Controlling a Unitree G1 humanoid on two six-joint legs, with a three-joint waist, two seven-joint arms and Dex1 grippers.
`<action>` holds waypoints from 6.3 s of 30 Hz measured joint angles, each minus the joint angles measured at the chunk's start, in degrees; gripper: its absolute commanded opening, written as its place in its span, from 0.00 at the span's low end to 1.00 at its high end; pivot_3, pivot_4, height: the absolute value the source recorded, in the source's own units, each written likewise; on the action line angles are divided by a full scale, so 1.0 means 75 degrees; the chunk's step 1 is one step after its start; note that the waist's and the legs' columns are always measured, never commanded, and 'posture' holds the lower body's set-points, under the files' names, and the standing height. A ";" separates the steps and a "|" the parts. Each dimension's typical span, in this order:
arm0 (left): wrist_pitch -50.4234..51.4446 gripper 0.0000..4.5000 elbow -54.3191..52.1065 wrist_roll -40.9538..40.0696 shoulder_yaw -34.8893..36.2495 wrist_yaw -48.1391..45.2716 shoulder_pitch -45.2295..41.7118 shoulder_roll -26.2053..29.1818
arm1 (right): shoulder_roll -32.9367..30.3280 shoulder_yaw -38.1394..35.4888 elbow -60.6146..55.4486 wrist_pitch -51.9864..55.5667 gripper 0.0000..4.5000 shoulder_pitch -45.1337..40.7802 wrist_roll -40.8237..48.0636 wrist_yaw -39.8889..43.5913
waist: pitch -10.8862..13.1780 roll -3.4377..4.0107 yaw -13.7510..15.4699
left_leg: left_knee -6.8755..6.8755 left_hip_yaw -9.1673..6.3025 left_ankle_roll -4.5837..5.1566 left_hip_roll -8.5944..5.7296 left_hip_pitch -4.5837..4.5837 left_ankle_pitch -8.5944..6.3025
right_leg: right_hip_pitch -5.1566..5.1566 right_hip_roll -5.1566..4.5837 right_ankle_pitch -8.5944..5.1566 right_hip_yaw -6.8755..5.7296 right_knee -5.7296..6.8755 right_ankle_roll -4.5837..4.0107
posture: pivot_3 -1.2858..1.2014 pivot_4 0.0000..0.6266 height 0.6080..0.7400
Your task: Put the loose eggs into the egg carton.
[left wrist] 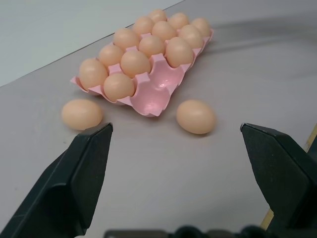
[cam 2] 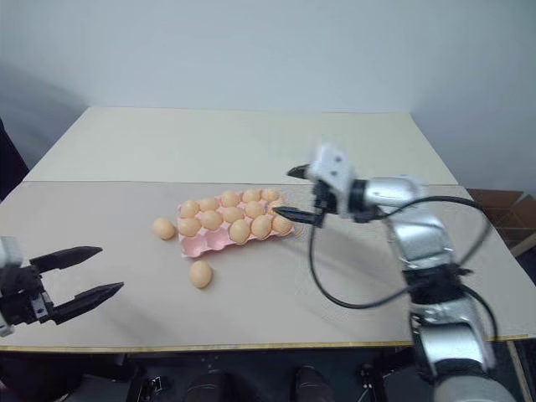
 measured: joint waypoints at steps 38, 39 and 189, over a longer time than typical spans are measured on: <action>0.1604 1.00 -0.0974 0.0358 -0.3678 0.3111 -0.1837 -0.1326 | -0.0879 -0.0192 -0.1026 -0.0039 0.99 0.1701 0.1006 0.0697 | 0.0000 -0.0002 0.0056 | 0.0008 0.0000 0.0001 -0.0012 0.0023 0.0001 | 0.0020 0.0005 0.0014 0.0032 0.0015 0.0019 | 0.52 0.24 1.00; 0.1835 1.00 -0.1017 0.0464 -0.4024 0.3581 -0.1987 -0.1559 | -0.0876 -0.0187 -0.1033 -0.0040 0.99 0.1684 0.1006 0.0693 | -0.0002 -0.0006 0.0064 | 0.0009 -0.0001 0.0001 -0.0012 0.0023 0.0002 | 0.0021 0.0007 0.0016 0.0034 0.0015 0.0020 | 0.52 0.24 1.00; 0.3409 1.00 0.3571 0.3600 -0.4720 0.6387 -0.6318 -0.2743 | -0.0927 -0.0638 -0.2132 0.0219 1.00 0.2665 0.1708 -0.0045 | -0.0004 -0.0016 0.0145 | 0.0016 -0.0029 0.0004 -0.0043 0.0037 0.0004 | 0.0057 -0.0011 0.0026 0.0025 0.0015 0.0039 | 0.52 0.24 1.00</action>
